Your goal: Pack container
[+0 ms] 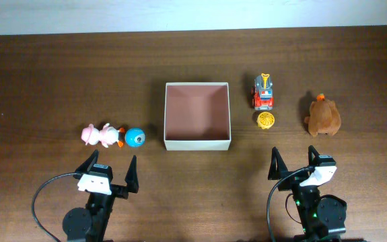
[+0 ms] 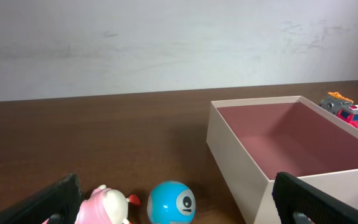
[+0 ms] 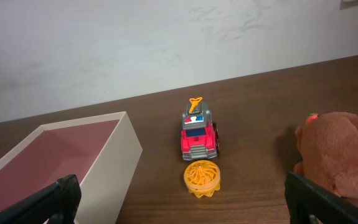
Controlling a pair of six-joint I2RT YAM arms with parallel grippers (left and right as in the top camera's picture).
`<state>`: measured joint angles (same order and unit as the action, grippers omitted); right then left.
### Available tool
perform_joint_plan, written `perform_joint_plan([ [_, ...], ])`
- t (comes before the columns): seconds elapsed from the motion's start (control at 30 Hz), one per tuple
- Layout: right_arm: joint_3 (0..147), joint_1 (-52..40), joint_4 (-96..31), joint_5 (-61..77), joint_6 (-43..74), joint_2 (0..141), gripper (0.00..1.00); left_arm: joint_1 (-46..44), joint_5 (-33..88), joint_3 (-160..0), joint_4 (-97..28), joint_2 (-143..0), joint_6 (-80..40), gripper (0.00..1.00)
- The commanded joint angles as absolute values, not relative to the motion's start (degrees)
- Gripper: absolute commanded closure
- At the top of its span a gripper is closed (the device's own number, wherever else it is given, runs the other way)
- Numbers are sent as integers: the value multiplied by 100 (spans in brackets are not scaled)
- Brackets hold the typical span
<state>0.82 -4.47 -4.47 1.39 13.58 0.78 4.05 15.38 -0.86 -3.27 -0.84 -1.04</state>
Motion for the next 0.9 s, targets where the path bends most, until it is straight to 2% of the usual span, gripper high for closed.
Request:
perform_joint_plan([
  [0.0, 32, -410, -451, 104, 1402, 19, 1, 379, 1474, -54, -349, -34, -36, 0],
  [0.87, 32, -410, -451, 104, 1402, 19, 1, 379, 1474, -54, -349, -34, -36, 1],
])
